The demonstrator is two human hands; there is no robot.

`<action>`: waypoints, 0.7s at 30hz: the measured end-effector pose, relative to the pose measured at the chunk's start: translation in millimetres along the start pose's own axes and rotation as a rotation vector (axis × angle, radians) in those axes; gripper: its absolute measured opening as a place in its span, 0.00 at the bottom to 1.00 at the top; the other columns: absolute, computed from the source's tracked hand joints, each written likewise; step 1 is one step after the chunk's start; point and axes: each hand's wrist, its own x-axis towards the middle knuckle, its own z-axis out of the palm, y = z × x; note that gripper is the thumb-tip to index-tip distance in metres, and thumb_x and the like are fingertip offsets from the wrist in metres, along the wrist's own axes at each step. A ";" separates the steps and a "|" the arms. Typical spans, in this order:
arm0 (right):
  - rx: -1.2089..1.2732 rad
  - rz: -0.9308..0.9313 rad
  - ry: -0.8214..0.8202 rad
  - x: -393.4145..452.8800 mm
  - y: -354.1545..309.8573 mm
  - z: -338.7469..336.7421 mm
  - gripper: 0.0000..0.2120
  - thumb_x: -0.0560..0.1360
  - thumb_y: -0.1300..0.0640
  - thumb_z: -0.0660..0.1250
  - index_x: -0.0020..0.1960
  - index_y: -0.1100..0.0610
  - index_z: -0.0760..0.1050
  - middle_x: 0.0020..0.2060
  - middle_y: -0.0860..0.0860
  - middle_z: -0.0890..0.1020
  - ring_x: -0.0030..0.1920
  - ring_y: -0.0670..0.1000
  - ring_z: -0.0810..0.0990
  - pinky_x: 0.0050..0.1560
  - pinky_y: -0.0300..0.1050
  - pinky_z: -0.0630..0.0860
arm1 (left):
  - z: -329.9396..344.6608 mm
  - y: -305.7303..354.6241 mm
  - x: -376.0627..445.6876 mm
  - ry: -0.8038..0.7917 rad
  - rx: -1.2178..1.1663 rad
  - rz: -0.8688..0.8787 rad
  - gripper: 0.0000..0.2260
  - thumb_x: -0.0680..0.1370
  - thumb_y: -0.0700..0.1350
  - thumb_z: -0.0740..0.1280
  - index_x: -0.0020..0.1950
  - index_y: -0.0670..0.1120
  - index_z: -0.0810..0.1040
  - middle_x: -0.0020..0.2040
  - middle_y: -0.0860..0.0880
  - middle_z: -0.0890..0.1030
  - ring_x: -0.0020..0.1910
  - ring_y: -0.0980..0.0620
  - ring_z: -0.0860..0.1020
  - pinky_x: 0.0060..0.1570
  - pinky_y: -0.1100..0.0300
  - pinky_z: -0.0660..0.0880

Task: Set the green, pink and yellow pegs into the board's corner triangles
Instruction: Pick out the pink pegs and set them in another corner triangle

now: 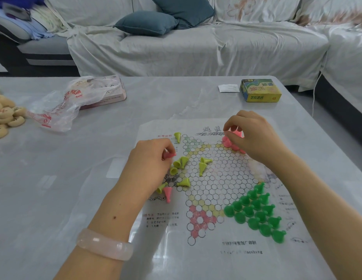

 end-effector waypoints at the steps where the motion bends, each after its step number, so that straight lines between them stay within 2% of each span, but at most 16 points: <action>1: 0.034 -0.018 0.006 0.5 -4.6 -1.3 0.04 0.73 0.58 0.65 0.46 0.55 0.77 0.39 0.47 0.74 0.44 0.48 0.71 0.41 0.39 0.68 | -0.3 2.4 -0.3 0.000 -0.071 0.005 0.07 0.74 0.39 0.66 0.44 0.51 0.77 0.38 0.54 0.77 0.37 0.54 0.77 0.38 0.65 0.73; 3: 0.119 -0.069 -0.030 1.3 -16.8 -4.2 0.04 0.73 0.57 0.65 0.48 0.54 0.77 0.39 0.46 0.74 0.40 0.44 0.72 0.40 0.30 0.66 | -1.4 8.2 -1.3 -0.012 -0.199 0.001 0.06 0.74 0.42 0.68 0.44 0.52 0.75 0.38 0.55 0.79 0.35 0.56 0.78 0.37 0.66 0.74; 6: 0.266 -0.164 -0.147 0.3 -36.2 -7.3 0.06 0.73 0.57 0.66 0.50 0.52 0.77 0.38 0.44 0.77 0.37 0.40 0.73 0.40 0.27 0.68 | -1.8 15.0 -2.4 -0.051 -0.332 -0.047 0.09 0.72 0.44 0.70 0.47 0.52 0.71 0.40 0.54 0.80 0.36 0.57 0.79 0.35 0.65 0.74; 8: 0.359 -0.196 -0.190 -0.6 -45.3 -7.9 0.07 0.72 0.57 0.67 0.49 0.51 0.78 0.38 0.43 0.78 0.39 0.41 0.75 0.41 0.29 0.71 | -1.3 17.2 -2.1 -0.071 -0.387 -0.071 0.11 0.72 0.45 0.71 0.45 0.52 0.68 0.40 0.54 0.82 0.34 0.58 0.79 0.34 0.65 0.75; 13: 0.426 -0.213 -0.195 -0.1 -55.2 -6.3 0.03 0.72 0.57 0.68 0.45 0.53 0.80 0.38 0.42 0.80 0.42 0.43 0.76 0.42 0.35 0.73 | -0.8 16.9 -2.5 -0.085 -0.397 -0.052 0.13 0.71 0.45 0.71 0.42 0.51 0.66 0.38 0.53 0.83 0.27 0.63 0.78 0.25 0.73 0.71; 18: 0.446 -0.224 -0.190 -0.7 -58.3 -5.3 0.03 0.72 0.58 0.68 0.45 0.54 0.80 0.38 0.44 0.80 0.42 0.42 0.76 0.43 0.35 0.73 | -0.3 15.5 -2.6 -0.089 -0.361 -0.021 0.13 0.72 0.46 0.71 0.42 0.52 0.66 0.39 0.53 0.82 0.32 0.59 0.79 0.25 0.73 0.69; 21: 0.442 -0.204 -0.166 0.0 -56.0 -4.8 0.03 0.72 0.58 0.68 0.45 0.54 0.80 0.37 0.43 0.80 0.41 0.41 0.76 0.43 0.34 0.74 | -1.0 12.4 -1.7 -0.094 -0.287 0.015 0.11 0.72 0.47 0.70 0.45 0.53 0.68 0.40 0.54 0.81 0.36 0.60 0.79 0.30 0.71 0.72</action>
